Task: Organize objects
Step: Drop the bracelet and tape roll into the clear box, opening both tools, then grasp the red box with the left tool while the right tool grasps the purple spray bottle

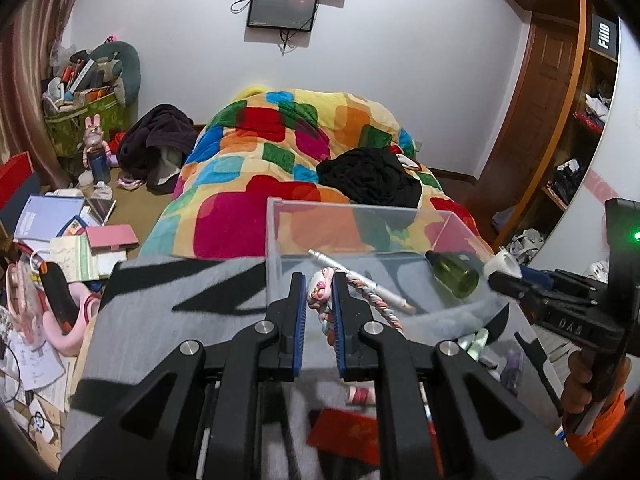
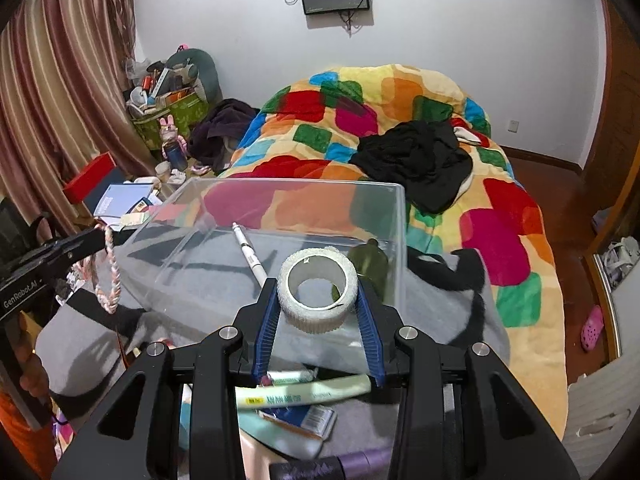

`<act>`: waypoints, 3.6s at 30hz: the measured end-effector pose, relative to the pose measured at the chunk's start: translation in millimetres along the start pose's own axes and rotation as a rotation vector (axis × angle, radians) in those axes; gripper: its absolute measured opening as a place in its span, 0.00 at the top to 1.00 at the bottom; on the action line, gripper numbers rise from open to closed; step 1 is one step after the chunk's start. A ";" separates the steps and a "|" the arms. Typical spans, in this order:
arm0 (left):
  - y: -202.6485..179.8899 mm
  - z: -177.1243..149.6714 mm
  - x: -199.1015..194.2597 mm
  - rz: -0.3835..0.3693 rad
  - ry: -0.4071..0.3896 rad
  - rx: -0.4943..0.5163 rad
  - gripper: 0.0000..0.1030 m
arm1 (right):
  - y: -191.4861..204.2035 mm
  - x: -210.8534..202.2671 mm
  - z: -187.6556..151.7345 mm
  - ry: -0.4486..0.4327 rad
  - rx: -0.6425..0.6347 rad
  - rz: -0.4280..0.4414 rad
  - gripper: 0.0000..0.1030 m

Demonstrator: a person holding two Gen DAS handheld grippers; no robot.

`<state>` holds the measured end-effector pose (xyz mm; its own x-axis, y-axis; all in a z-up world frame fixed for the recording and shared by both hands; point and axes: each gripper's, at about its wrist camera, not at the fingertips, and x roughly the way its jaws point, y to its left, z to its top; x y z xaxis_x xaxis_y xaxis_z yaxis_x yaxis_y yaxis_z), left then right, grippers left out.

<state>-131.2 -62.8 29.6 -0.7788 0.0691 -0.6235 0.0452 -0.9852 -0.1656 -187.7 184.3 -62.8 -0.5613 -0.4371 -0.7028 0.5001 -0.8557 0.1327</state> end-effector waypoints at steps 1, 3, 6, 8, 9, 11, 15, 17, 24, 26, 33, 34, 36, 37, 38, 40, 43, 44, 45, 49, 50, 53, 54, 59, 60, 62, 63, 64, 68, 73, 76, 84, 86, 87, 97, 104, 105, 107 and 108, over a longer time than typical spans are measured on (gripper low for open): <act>-1.8 2.8 3.6 0.004 0.003 0.005 0.89 | 1.8 2.9 1.1 0.007 -0.003 0.001 0.66; -3.7 7.0 10.3 0.007 0.015 0.008 0.89 | 5.1 9.3 2.1 0.021 -0.014 0.001 0.66; -4.3 10.8 22.3 0.025 0.035 0.005 0.89 | 10.2 18.6 3.2 0.042 -0.027 0.002 0.66; -3.1 11.6 30.4 0.035 0.051 -0.005 0.89 | 11.8 22.8 3.4 0.053 -0.029 0.005 0.66; -2.2 11.7 34.6 0.035 0.063 -0.008 0.89 | 12.9 24.7 3.7 0.060 -0.029 0.008 0.66; -1.8 10.4 41.3 0.033 0.086 -0.008 0.89 | 13.2 27.7 3.5 0.074 -0.024 0.018 0.66; -6.4 5.1 39.7 0.032 0.094 0.015 0.83 | 11.4 29.2 2.7 0.082 -0.006 0.032 0.66; -11.1 3.0 33.9 0.035 0.079 0.034 0.72 | 10.1 28.3 2.4 0.083 -0.002 0.037 0.66; -37.5 -5.6 5.7 0.014 0.020 0.102 0.36 | 10.9 17.8 0.5 0.064 -0.015 0.028 0.52; -45.6 -9.5 1.1 0.005 0.021 0.118 0.31 | 11.6 13.3 -0.2 0.053 -0.020 0.020 0.50; -80.7 -43.5 -9.8 -0.010 0.048 0.207 0.16 | 9.1 -16.9 -14.5 -0.009 -0.038 -0.023 0.40; -84.8 -48.5 -9.9 -0.004 0.053 0.217 0.16 | 8.4 -21.9 -19.0 -0.015 -0.043 -0.037 0.39; -92.8 -59.7 -8.7 0.008 0.063 0.238 0.16 | 4.5 -29.2 -28.8 -0.019 -0.046 -0.064 0.35; -97.2 -66.4 -7.2 0.024 0.068 0.254 0.16 | 2.1 -31.6 -33.5 -0.018 -0.045 -0.074 0.33; -99.7 -70.8 -7.0 0.039 0.068 0.261 0.16 | -0.3 -34.2 -39.6 -0.014 -0.043 -0.084 0.32; -101.7 -80.4 -5.6 0.071 0.073 0.276 0.16 | -4.1 -36.5 -49.7 0.001 -0.037 -0.089 0.32; -94.7 -88.0 -9.9 0.086 0.068 0.262 0.15 | -7.9 -35.3 -62.4 0.033 -0.026 -0.078 0.32; -90.7 -88.9 -13.9 0.084 0.062 0.250 0.15 | -8.1 -34.2 -66.8 0.041 -0.023 -0.077 0.32; -86.2 -90.3 -18.5 0.084 0.057 0.238 0.15 | -8.3 -31.6 -71.7 0.055 -0.018 -0.075 0.32; -63.8 -99.4 -39.9 0.092 0.046 0.190 0.14 | -8.1 -23.6 -83.1 0.089 -0.003 -0.062 0.32; -58.5 -103.5 -44.5 0.098 0.052 0.179 0.14 | -7.9 -22.4 -85.5 0.095 -0.003 -0.063 0.32; -39.3 -116.3 -49.3 0.132 0.082 0.154 0.14 | -9.2 -26.9 -92.2 0.084 0.002 -0.060 0.32; -32.0 -121.5 -49.7 0.140 0.097 0.142 0.14 | -10.8 -29.0 -93.4 0.084 0.007 -0.056 0.32; 1.0 -133.4 -52.7 0.137 0.140 0.030 0.14 | -19.7 -41.8 -102.9 0.086 0.039 -0.044 0.32; 4.7 -133.0 -54.3 0.132 0.141 0.007 0.14 | -20.2 -44.8 -106.1 0.086 0.043 -0.048 0.32; 8.3 -130.7 -58.9 0.108 0.134 -0.040 0.14 | -22.6 -49.3 -110.2 0.089 0.050 -0.051 0.32; 6.2 -129.1 -60.1 0.094 0.131 -0.055 0.14 | -24.6 -52.3 -113.0 0.093 0.058 -0.060 0.32; 3.8 -127.1 -60.8 0.087 0.127 -0.061 0.14 | -25.9 -54.0 -114.3 0.095 0.062 -0.066 0.32; -22.5 -117.7 -60.0 0.093 0.094 -0.015 0.09 | -32.8 -56.4 -120.8 0.106 0.085 -0.082 0.32; -67.2 -118.2 -38.3 0.207 0.091 0.161 0.09 | -39.1 -53.4 -120.8 0.114 0.135 -0.066 0.32; -74.9 -127.3 -29.7 0.269 0.102 0.216 0.09 | -40.3 -53.2 -114.1 0.094 0.176 -0.052 0.32; -54.1 -142.0 -48.4 0.342 0.083 0.217 0.09 | -25.6 -25.1 -107.4 0.121 0.220 -0.062 0.27; -43.6 -146.1 -52.2 0.356 0.094 0.197 0.09 | -23.8 -22.6 -111.8 0.130 0.207 -0.085 0.27; -36.4 -149.1 -54.1 0.362 0.101 0.184 0.09 | -25.8 -22.9 -114.1 0.129 0.210 -0.089 0.27; -3.7 -157.7 -58.8 0.309 0.123 0.095 0.09 | -40.6 -40.7 -128.3 0.116 0.219 -0.101 0.34; 9.0 -149.9 -45.7 0.184 0.118 0.015 0.21 | -47.1 -48.9 -134.9 0.117 0.213 -0.103 0.50; 10.2 -149.6 -45.1 0.173 0.117 0.004 0.27 | -47.0 -49.0 -135.0 0.118 0.205 -0.109 0.52; 10.7 -148.4 -45.8 0.175 0.104 -0.001 0.40 | -47.2 -49.4 -135.3 0.117 0.194 -0.117 0.58; 11.3 -148.2 -46.6 0.168 0.102 -0.004 0.45 | -46.8 -49.5 -134.7 0.115 0.190 -0.119 0.61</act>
<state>-1.6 -53.9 -56.5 -0.6924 -0.0807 -0.7170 0.1720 -0.9835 -0.0554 -94.5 283.3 -128.4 -0.5252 -0.3047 -0.7946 0.2960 -0.9408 0.1651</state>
